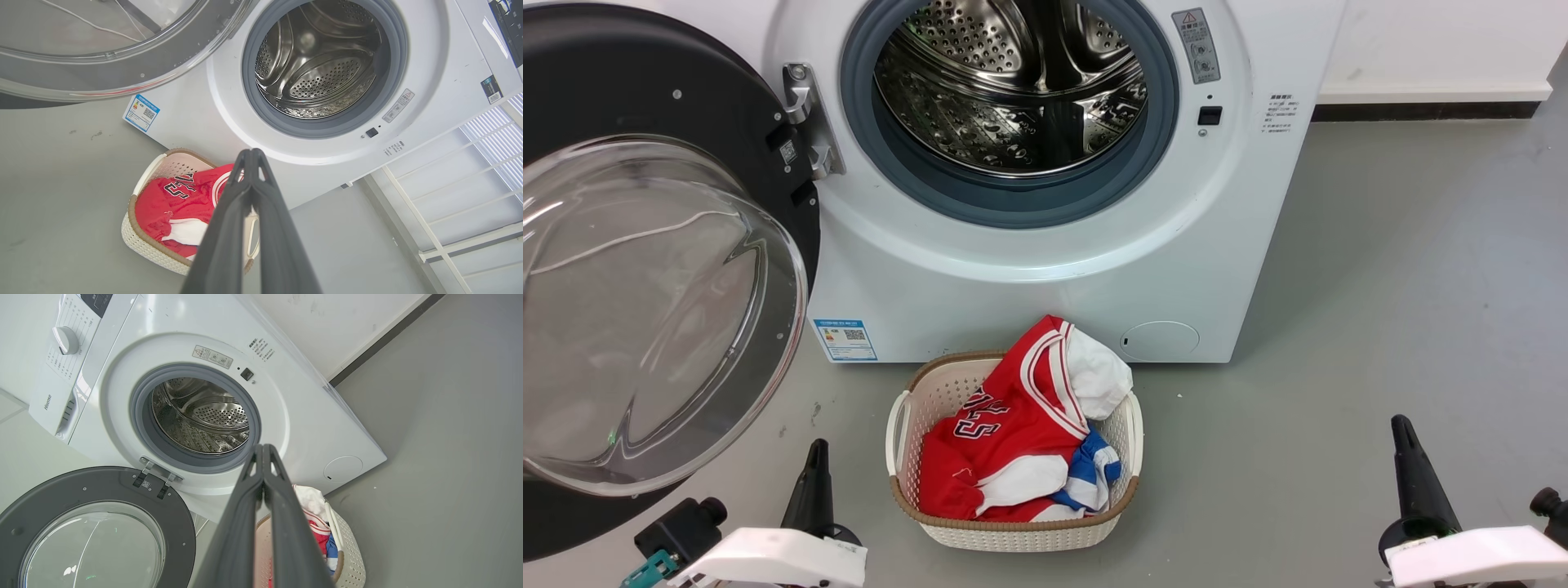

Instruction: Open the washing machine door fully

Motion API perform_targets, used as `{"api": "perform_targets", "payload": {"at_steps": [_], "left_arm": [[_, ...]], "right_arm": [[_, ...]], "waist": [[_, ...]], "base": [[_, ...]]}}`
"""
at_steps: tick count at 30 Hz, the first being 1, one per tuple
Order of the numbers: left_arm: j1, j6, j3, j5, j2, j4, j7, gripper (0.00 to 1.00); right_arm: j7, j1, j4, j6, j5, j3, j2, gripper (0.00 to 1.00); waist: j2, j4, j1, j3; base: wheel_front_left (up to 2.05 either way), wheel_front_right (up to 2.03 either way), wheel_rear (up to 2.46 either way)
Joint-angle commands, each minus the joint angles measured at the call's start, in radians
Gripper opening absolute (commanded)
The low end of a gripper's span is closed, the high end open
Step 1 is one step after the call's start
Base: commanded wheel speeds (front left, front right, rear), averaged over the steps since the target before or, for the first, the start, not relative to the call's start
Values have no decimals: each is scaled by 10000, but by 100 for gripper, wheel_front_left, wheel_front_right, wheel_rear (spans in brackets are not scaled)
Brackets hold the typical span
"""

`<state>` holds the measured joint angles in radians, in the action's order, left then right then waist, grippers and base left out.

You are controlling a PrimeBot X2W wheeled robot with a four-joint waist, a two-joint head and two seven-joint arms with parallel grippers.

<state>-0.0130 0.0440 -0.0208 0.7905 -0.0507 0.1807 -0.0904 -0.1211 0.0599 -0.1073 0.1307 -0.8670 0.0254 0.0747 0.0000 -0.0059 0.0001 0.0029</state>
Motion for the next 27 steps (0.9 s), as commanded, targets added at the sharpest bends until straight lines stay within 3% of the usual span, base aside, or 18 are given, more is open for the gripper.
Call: {"api": "perform_targets", "payload": {"at_steps": [1,27], "left_arm": [[262,56,-73,265,0,-84,77,0],[686,390,-418,3414,3,203,862,0]], "right_arm": [[66,-248,41,1,-286,26,90,0],[808,-841,-500,1,-3298,164,115,0]], "waist": [[0,1,-1,0],[0,19,-1,1]], "base": [[0,0,0],[0,0,0]]}}
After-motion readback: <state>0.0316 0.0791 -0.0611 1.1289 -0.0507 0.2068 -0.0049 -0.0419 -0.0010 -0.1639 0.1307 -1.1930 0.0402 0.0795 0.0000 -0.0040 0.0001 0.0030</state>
